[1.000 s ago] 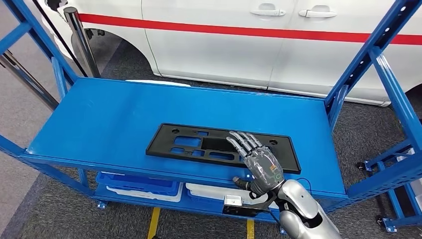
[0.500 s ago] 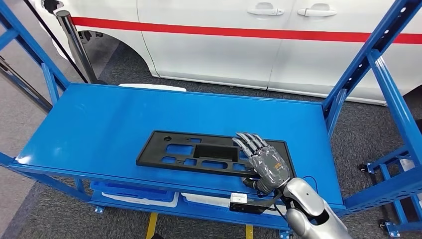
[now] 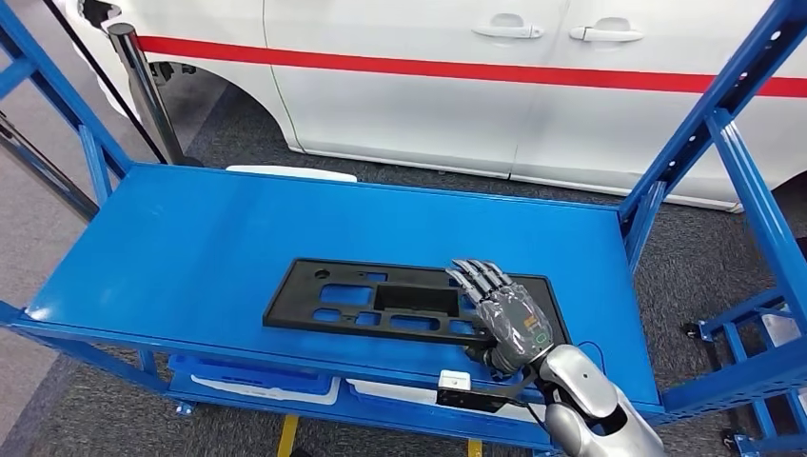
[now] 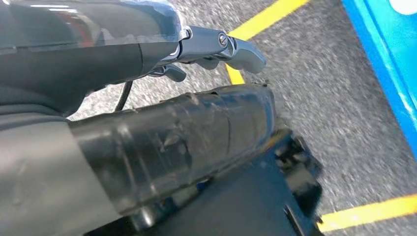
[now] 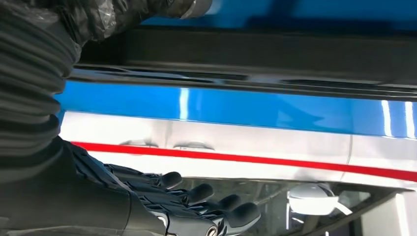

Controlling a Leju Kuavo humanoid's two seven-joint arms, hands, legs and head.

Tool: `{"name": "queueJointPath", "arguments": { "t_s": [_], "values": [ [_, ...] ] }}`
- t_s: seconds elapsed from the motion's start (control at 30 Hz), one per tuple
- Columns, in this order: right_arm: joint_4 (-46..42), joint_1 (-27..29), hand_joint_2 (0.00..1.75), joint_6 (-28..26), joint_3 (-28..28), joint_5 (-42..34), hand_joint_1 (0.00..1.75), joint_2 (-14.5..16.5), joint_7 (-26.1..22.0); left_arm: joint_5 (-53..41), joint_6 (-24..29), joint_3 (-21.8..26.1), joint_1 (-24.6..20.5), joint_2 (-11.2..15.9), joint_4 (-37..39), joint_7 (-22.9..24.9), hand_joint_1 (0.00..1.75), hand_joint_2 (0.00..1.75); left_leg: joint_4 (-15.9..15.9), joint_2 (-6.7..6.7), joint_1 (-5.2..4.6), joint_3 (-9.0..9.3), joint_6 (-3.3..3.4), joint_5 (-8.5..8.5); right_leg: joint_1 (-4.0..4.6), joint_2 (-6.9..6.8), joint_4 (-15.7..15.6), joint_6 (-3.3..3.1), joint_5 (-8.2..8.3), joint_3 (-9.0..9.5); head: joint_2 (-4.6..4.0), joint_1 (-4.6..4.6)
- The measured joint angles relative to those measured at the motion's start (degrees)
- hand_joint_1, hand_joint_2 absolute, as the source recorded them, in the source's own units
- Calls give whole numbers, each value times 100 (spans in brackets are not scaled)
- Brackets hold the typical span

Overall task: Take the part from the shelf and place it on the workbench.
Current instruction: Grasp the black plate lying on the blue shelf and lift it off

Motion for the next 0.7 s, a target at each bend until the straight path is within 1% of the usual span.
{"name": "queueJointPath", "arguments": {
  "t_s": [0.03, 0.07, 0.13, 0.17, 0.2, 0.23, 0.27, 0.3, 0.33, 0.37, 0.4, 0.43, 0.47, 0.5, 0.53, 0.57, 0.6, 0.63, 0.67, 0.7],
  "values": [
    [9, -4, 175, -3, 1, 62, 0, -6, 50, 1, 8, -1, 3, -1, 0, 0, 0, 0, -45, 5, 17, 26, 31, 20, -3, -3, 106, 27, -75, -42, 0, 1],
    [22, -6, 175, -5, 1, 115, 0, -17, 93, 2, 15, -1, 0, -2, 0, -1, 0, 0, -82, 9, 33, 49, 57, 36, -8, -5, 329, 52, -206, -144, 0, 3],
    [67, 2, 175, -3, 3, 179, 0, -40, 156, 6, 34, -1, -9, -4, 0, -3, 0, 0, -88, 11, 28, 57, 88, 31, -26, -5, 1016, 92, -521, -492, 0, 6],
    [97, 10, 175, -2, 4, 210, 0, -51, 186, 8, 48, -1, -8, -4, 0, -3, 0, 0, -83, 11, 27, 57, 89, 24, -34, -6, 1316, 112, -609, -660, 0, 6],
    [128, 17, 175, -2, 5, 248, 0, -60, 220, 8, 63, -1, -4, -5, 0, -3, 0, 0, -75, 10, 28, 60, 86, 14, -46, -7, 1445, 129, -591, -748, 0, 5],
    [157, 19, 175, -3, 6, 291, 0, -69, 254, 9, 75, -1, -1, -5, 0, -3, 0, 0, -62, 10, 31, 64, 76, 1, -60, -9, 1368, 142, -468, -736, 0, 6],
    [184, 17, 175, -4, 7, 336, 0, -80, 285, 9, 84, -1, 2, -7, 0, -3, 0, 0, -41, 8, 35, 70, 61, -18, -75, -14, 1084, 150, -263, -617, 0, 4],
    [210, 14, 175, -5, 7, 370, 0, -89, 313, 9, 87, -1, 3, -8, 0, -3, 0, 0, -14, 6, 39, 74, 39, -44, -88, -20, 708, 149, -75, -448, 0, 6],
    [238, 8, 175, -7, 7, 400, 0, -96, 336, 8, 90, -1, 2, -9, 0, -2, 0, 0, 23, 2, 31, 69, 11, -72, -82, -25, 371, 137, 54, -295, 0, 6],
    [264, 4, 175, -12, 8, 430, 0, -101, 358, 8, 92, -1, 0, -9, 0, -2, 0, 0, 48, -2, 21, 62, -19, -92, -76, -27, 144, 113, 120, -191, -1, 3],
    [289, 0, 175, -24, 8, 473, 0, -104, 384, 7, 95, -1, 1, -9, 0, -1, 0, 0, 60, -4, 9, 56, -48, -104, -65, -24, 47, 83, 119, -151, -1, 1],
    [312, -3, 175, -45, 9, 528, 0, -105, 418, 7, 97, -1, 0, -9, 0, 1, 0, 0, 61, -5, 0, 55, -76, -106, -50, -17, 34, 47, 113, -147, -1, -2],
    [332, -8, 175, -71, 9, 589, 0, -107, 454, 7, 98, -1, 0, -9, 0, 3, 0, 0, 52, -3, 3, 60, -104, -111, -58, -11, 28, 6, 120, -142, -1, -3],
    [351, -20, 175, -96, 9, 656, 0, -108, 489, 7, 98, -2, -1, -9, 0, 7, 0, 0, 72, 0, 10, 62, -132, -137, -64, -10, 11, -31, 126, -129, 0, -3],
    [374, -37, 175, -116, 9, 718, 0, -109, 524, 7, 99, -2, -3, -9, 0, 9, 0, 0, 165, 3, 17, 30, -162, -210, -72, -14, -7, -72, 132, -112, 0, -5],
    [400, -57, 175, -131, 9, 774, 0, -109, 553, 7, 99, -3, -4, -9, 0, 11, 0, 0, 352, 4, 25, -48, -187, -332, -82, -20, -24, -107, 138, -96, 0, -8],
    [426, -73, 175, -157, 9, 840, 0, -108, 585, 7, 99, -4, -2, -9, 0, 13, 0, 0, 666, 5, 34, -187, -207, -502, -80, -26, -29, -129, 136, -88, 0, -10],
    [460, -83, 175, -207, 10, 933, 0, -107, 631, 7, 98, -5, 1, -9, 0, 14, 0, 0, 1049, 6, 38, -370, -222, -684, -74, -32, -31, -146, 134, -87, 0, -13],
    [495, -87, 175, -273, 10, 1044, 0, -105, 684, 7, 98, -6, 5, -9, 0, 15, 0, 0, 1397, 6, 43, -539, -232, -813, -68, -36, -30, -152, 132, -87, 0, -13],
    [527, -88, 175, -351, 10, 1171, 0, -104, 743, 6, 98, -7, 9, -9, 0, 16, 0, 0, 1617, 6, 45, -648, -236, -857, -62, -38, -30, -155, 131, -85, 0, -13]
  ]
}}
